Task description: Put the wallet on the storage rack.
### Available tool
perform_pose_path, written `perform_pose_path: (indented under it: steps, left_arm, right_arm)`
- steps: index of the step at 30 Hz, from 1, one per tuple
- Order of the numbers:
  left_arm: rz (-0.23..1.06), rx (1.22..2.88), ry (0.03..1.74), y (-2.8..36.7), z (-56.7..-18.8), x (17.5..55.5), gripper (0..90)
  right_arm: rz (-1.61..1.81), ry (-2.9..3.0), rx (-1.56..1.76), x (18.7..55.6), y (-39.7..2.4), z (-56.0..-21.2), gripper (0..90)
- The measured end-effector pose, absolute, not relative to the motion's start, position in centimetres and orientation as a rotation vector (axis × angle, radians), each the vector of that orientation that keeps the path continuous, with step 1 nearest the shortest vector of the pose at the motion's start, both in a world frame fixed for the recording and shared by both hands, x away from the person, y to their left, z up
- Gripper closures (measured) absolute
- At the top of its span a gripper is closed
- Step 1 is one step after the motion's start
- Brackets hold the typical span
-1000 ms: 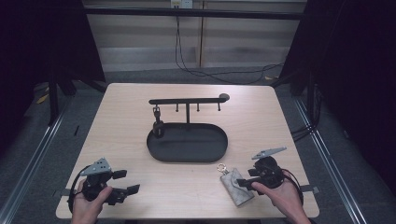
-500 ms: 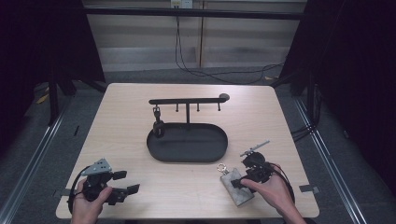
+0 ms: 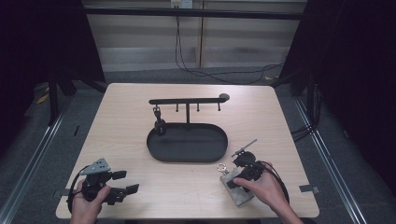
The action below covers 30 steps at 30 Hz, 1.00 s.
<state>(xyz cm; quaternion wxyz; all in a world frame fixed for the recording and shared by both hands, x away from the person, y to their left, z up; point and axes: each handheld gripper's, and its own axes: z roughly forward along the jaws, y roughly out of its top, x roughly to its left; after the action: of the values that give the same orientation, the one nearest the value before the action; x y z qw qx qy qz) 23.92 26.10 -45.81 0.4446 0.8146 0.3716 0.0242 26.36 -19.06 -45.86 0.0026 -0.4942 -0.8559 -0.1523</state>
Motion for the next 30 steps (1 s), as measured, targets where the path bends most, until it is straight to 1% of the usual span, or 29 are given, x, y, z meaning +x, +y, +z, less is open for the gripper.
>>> perform_pose_path:
  steps: [15,24,30]
  left_arm:
    - [0.077,2.023,0.886,25.7,-45.3,23.3,20.4]
    - [0.079,2.018,0.903,26.1,-45.4,23.5,20.8]
    - [0.077,2.006,0.918,26.4,-45.5,23.6,20.8]
  right_arm:
    - [-0.375,-2.687,-1.541,27.0,-17.7,-46.7,22.6]
    - [-0.332,-2.680,-1.552,27.4,-17.4,-47.0,23.1]
    - [-0.289,-2.692,-1.548,27.5,-17.0,-46.9,27.0]
